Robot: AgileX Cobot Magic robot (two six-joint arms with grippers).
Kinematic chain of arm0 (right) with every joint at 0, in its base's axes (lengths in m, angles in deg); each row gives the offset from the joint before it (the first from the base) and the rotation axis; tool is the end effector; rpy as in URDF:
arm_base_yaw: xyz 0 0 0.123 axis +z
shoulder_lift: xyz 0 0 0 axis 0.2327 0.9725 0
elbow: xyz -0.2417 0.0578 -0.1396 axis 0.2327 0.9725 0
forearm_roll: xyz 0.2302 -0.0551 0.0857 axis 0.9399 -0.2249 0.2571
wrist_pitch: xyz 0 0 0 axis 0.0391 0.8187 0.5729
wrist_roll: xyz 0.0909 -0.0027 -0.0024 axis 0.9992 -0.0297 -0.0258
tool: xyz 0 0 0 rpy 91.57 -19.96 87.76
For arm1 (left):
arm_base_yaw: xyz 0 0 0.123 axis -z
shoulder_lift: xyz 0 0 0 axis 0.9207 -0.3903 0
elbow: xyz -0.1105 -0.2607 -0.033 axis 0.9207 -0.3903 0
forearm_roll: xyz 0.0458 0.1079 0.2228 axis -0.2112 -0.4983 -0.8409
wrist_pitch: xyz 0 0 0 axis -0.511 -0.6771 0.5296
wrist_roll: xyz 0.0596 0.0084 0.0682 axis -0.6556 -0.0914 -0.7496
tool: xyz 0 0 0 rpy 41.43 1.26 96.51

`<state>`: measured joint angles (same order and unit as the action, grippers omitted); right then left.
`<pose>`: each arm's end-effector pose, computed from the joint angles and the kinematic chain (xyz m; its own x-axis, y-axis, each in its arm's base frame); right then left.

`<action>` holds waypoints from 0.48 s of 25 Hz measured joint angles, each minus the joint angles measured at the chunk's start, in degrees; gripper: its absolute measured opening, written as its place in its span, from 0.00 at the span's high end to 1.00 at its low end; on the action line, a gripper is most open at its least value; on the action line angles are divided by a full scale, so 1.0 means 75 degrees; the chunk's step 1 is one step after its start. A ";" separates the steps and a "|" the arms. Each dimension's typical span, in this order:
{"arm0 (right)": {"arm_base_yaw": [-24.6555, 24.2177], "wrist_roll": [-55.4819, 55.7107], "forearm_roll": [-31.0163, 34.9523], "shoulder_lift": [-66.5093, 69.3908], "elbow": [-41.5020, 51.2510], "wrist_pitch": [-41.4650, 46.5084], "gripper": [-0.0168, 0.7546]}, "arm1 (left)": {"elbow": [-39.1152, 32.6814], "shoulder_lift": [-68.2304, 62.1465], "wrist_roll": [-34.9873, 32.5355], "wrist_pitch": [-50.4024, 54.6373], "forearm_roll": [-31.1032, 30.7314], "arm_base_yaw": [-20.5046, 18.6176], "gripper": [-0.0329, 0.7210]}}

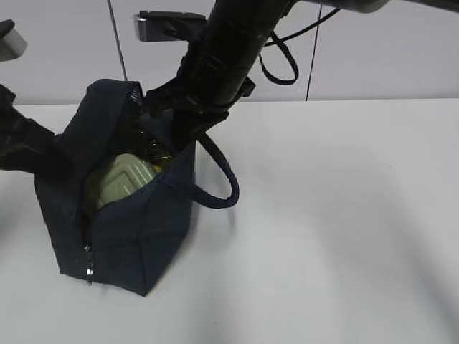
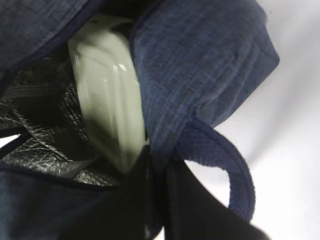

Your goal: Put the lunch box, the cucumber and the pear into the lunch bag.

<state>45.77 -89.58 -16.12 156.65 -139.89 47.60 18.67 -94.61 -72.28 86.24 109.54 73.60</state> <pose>0.3699 0.2684 0.2834 -0.7098 -0.5781 -0.4025 -0.6931 0.6751 0.2526 0.2636 -0.0675 0.2729 -0.8204 0.2917 -0.4918 0.4609 0.8464 -0.2668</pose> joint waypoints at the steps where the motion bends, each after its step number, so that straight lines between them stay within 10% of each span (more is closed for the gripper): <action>1: -0.0055 0.0000 -0.0031 -0.0044 0.0000 0.0122 0.97 | 0.0140 -0.0011 0.0000 0.0013 0.0001 0.0065 0.98; 12: -0.1158 -0.0062 -0.0220 -0.0557 0.0403 0.0475 0.97 | 0.1086 -0.0929 0.0344 -0.0173 0.0061 0.1199 0.98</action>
<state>37.08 -90.05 -17.77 152.47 -136.87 51.16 26.81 -101.58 -69.70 84.94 110.00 82.59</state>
